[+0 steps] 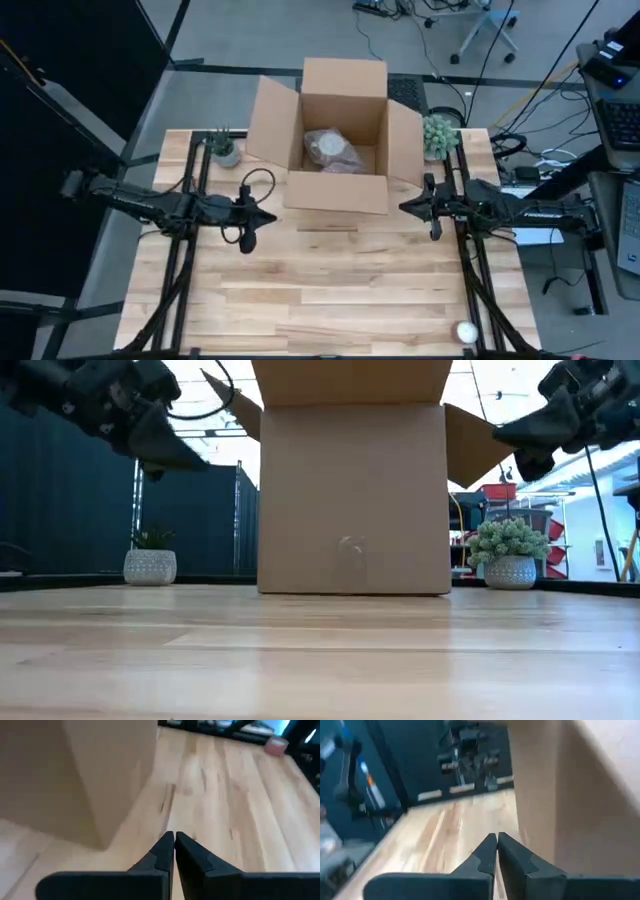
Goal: Wrap mug
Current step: Return to Home Position
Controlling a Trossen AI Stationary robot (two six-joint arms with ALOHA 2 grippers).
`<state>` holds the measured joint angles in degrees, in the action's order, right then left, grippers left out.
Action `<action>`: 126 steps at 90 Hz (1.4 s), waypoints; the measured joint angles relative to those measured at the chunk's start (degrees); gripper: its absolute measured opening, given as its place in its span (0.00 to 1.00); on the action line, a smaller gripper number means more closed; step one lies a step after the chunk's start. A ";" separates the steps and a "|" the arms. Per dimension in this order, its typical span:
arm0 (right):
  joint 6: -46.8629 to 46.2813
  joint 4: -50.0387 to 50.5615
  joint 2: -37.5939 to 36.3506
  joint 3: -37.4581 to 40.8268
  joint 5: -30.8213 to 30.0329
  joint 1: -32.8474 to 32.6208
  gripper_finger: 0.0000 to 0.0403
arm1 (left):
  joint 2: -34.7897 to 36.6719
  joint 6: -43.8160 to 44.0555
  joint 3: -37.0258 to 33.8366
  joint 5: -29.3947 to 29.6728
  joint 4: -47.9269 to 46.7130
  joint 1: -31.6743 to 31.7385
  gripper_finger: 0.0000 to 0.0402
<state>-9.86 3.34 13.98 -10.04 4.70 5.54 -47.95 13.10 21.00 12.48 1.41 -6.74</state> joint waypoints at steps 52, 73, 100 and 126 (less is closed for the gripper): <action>2.43 -14.76 -6.13 9.24 -4.92 0.96 0.01 | 26.10 -2.02 -12.53 -2.60 4.08 2.31 0.01; 3.92 -11.26 -11.27 9.26 -4.63 3.33 0.01 | 28.92 -3.13 -13.95 -4.17 3.44 2.29 0.01; 2.56 -5.75 -13.86 9.22 -3.12 4.13 0.01 | 28.97 -3.18 -13.95 -4.34 3.13 2.29 0.01; 3.28 -4.23 -13.73 9.22 -2.03 4.13 0.01 | 28.97 -2.98 -13.95 -3.87 2.42 2.29 0.01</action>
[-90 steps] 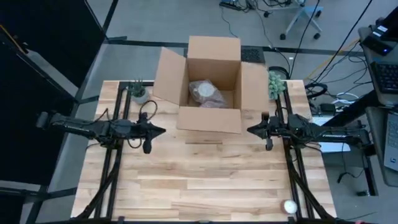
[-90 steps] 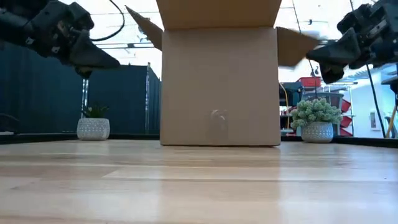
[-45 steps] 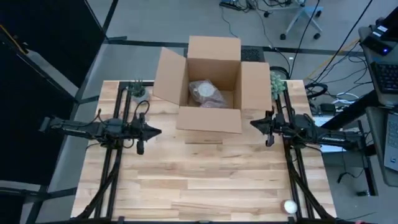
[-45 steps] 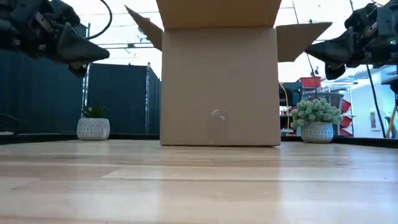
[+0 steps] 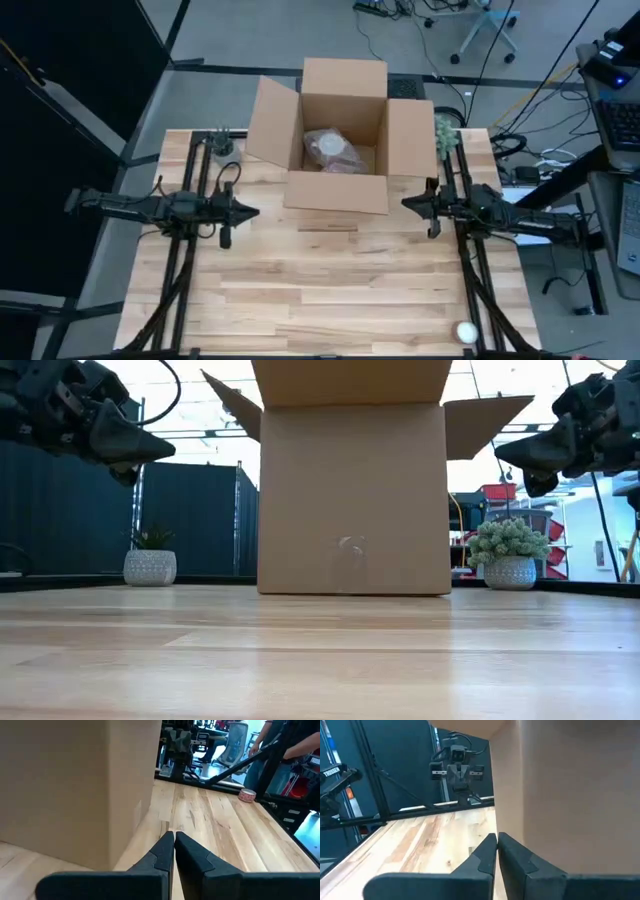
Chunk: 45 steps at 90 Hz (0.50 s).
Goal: Wrap mug
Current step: Return to Home Position
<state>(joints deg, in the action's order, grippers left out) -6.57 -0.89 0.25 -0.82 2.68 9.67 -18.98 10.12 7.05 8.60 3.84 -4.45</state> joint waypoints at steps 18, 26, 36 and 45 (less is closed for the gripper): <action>-3.12 -0.01 0.01 0.00 -0.11 0.00 0.01 | 0.00 -0.09 0.00 4.98 0.10 -0.02 0.01; -3.18 -0.02 0.02 0.00 -0.11 0.00 0.01 | 0.00 -1.86 -0.26 6.06 0.63 0.01 0.01; -3.25 -0.04 0.02 0.00 -0.11 0.00 0.01 | 0.02 -2.93 -3.48 6.12 5.59 -0.02 0.01; -3.25 -0.07 0.02 -0.02 -0.10 0.00 0.01 | 0.00 -1.94 -6.56 6.24 9.72 -0.02 0.01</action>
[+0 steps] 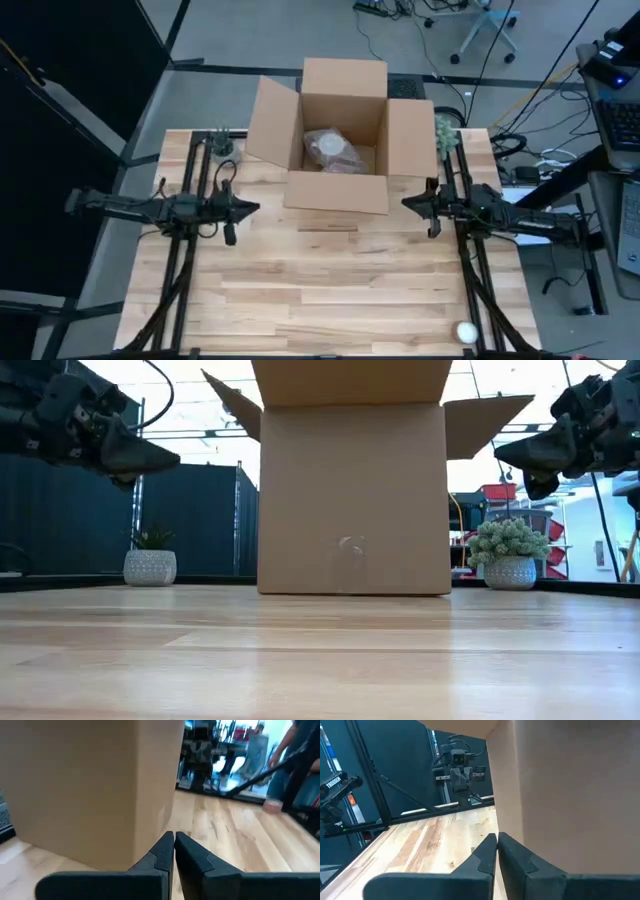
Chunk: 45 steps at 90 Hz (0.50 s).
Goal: Wrap mug
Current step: Return to Home Position
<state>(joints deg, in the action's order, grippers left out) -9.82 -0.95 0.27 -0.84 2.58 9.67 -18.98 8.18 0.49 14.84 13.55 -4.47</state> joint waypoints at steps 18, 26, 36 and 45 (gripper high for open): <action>0.00 -0.04 0.00 -0.02 0.01 0.00 0.01 | 0.00 0.07 0.00 -0.04 -1.40 -0.04 0.01; 0.00 -0.04 0.00 -0.02 0.01 0.00 0.01 | 0.51 0.51 0.00 -0.08 -4.50 -0.04 0.01; 0.00 -0.01 0.00 -0.02 0.01 -0.01 0.01 | 2.90 0.52 0.00 -0.15 -6.46 -0.04 0.01; 0.00 -0.02 0.00 -0.02 0.01 -0.01 0.01 | 6.66 -0.33 0.00 0.01 -7.57 0.00 0.01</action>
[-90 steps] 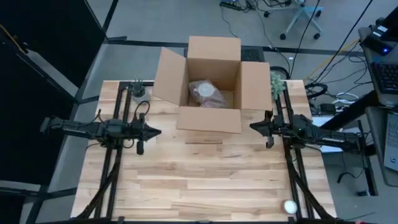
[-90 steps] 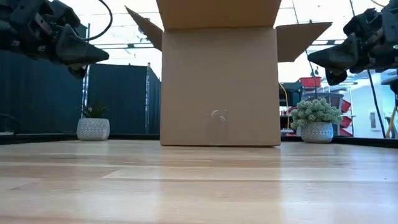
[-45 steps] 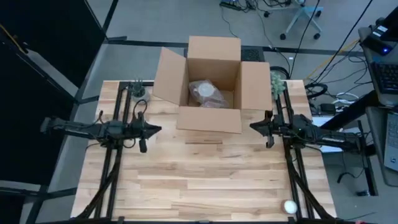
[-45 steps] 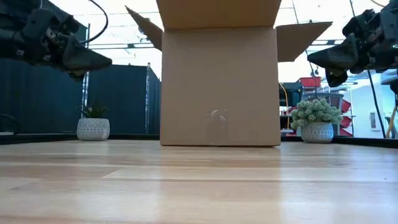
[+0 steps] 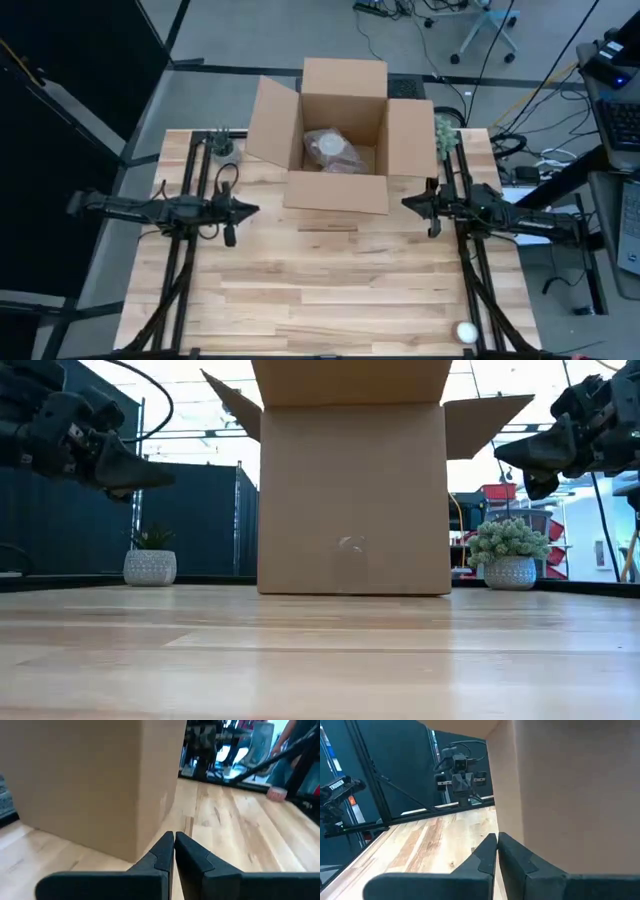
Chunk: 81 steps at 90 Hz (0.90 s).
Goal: Wrap mug
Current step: Return to Home Position
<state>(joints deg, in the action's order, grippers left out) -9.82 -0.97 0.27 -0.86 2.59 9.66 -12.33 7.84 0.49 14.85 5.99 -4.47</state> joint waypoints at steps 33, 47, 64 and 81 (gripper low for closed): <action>0.00 -0.09 0.02 -0.02 0.00 -0.01 0.01 | 10.30 -2.15 0.02 -2.13 -3.77 0.00 0.01; 0.00 -0.08 0.02 -0.02 0.00 0.00 0.01 | 10.27 -0.86 0.02 -2.19 -3.81 0.00 0.01; 0.00 -0.07 0.02 -0.02 0.00 -0.01 0.01 | 10.11 -0.82 0.02 -2.16 -3.82 0.00 0.01; 0.00 -0.06 0.02 -0.02 0.02 -0.01 0.01 | 10.11 -0.82 0.02 -2.16 -3.86 0.00 0.01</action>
<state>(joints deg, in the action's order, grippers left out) -9.82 -1.03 0.30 -0.89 2.61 9.65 -2.22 7.03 0.51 12.69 2.13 -4.47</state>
